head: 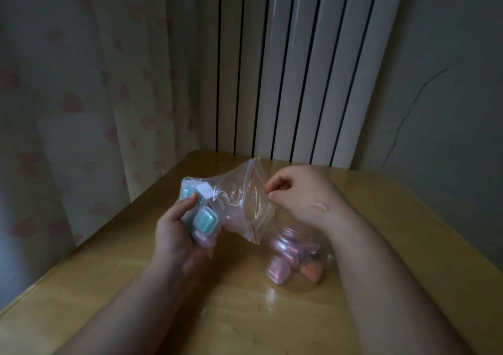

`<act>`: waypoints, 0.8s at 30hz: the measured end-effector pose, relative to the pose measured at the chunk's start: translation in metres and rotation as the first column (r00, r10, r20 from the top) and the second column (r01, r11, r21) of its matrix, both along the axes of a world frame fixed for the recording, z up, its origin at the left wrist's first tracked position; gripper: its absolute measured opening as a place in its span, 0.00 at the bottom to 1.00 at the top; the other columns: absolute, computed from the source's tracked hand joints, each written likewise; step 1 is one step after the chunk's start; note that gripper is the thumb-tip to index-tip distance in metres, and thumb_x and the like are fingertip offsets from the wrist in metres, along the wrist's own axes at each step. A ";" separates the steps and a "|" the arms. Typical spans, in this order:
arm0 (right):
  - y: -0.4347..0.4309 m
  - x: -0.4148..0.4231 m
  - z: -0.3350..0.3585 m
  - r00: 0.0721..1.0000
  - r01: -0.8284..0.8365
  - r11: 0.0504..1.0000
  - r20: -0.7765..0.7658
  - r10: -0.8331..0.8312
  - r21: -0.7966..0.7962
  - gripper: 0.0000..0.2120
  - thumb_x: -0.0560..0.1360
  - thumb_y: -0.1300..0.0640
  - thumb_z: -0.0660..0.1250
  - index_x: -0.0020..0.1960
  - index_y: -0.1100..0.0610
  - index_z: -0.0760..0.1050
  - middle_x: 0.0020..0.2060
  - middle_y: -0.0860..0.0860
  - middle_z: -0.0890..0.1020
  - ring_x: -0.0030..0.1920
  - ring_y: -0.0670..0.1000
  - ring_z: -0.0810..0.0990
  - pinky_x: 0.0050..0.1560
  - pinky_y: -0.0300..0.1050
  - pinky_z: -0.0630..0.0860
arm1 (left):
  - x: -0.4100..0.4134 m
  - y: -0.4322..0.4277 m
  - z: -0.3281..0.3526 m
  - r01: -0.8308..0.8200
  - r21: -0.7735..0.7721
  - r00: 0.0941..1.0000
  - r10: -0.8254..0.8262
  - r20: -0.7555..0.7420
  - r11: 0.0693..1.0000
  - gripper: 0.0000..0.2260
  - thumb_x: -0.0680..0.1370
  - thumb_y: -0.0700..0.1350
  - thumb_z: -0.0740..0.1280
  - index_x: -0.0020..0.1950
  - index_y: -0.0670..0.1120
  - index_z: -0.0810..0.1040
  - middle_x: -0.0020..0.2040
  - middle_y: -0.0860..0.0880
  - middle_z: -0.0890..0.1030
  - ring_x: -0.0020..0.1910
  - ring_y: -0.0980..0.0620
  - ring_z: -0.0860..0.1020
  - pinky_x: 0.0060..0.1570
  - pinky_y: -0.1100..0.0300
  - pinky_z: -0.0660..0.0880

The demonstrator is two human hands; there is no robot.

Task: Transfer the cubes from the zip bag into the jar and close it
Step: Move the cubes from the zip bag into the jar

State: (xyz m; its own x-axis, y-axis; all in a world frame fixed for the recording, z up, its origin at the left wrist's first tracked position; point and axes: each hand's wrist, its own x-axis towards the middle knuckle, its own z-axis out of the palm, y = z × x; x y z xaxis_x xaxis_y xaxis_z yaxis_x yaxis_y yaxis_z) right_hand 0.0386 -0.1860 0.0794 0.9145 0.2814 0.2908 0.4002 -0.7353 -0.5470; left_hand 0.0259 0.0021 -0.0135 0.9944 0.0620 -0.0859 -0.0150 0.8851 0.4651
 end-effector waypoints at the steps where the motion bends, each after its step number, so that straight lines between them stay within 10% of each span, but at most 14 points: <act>1: 0.005 -0.001 -0.002 0.999 -0.040 0.999 -0.009 0.040 -0.003 0.08 0.76 0.59 0.67 0.50 0.49 0.82 0.46 0.43 0.82 0.49 0.43 0.79 0.52 0.40 0.76 | -0.001 -0.001 0.002 0.004 0.000 1.000 -0.004 -0.005 1.000 0.29 0.68 0.42 0.70 0.70 0.42 0.72 0.67 0.36 0.77 0.67 0.34 0.75 0.69 0.43 0.68; 11: 0.032 -0.014 -0.012 0.989 -0.139 0.978 -0.070 0.130 -0.157 0.07 0.71 0.59 0.63 0.43 0.49 0.78 0.39 0.45 0.81 0.41 0.48 0.80 0.44 0.48 0.81 | -0.009 -0.006 0.009 0.027 -0.024 0.999 -0.026 0.028 0.999 0.23 0.71 0.43 0.66 0.66 0.40 0.76 0.51 0.41 0.82 0.49 0.44 0.80 0.62 0.51 0.74; 14: 0.034 -0.018 -0.009 0.987 -0.148 0.972 -0.082 0.135 -0.185 0.07 0.72 0.58 0.63 0.42 0.52 0.79 0.37 0.49 0.82 0.37 0.50 0.81 0.40 0.52 0.82 | -0.010 -0.007 0.011 0.027 -0.014 0.999 -0.026 0.039 1.000 0.21 0.70 0.43 0.66 0.62 0.40 0.77 0.48 0.42 0.82 0.45 0.45 0.81 0.45 0.54 0.82; 18: 0.035 -0.020 -0.008 0.989 -0.135 0.963 -0.088 0.118 -0.231 0.06 0.72 0.59 0.63 0.37 0.53 0.75 0.32 0.49 0.78 0.33 0.50 0.78 0.32 0.45 0.75 | -0.010 -0.007 0.009 0.032 -0.012 0.999 -0.032 0.040 0.999 0.20 0.70 0.43 0.65 0.62 0.40 0.78 0.50 0.41 0.82 0.49 0.44 0.80 0.63 0.50 0.72; 24: 0.036 -0.022 -0.008 0.993 -0.100 0.970 -0.077 0.085 -0.221 0.02 0.71 0.57 0.66 0.41 0.54 0.77 0.36 0.49 0.81 0.36 0.49 0.80 0.33 0.44 0.77 | -0.010 -0.006 0.007 0.026 -0.006 0.999 -0.026 0.044 1.000 0.21 0.70 0.43 0.66 0.63 0.40 0.77 0.51 0.41 0.82 0.48 0.44 0.81 0.62 0.51 0.72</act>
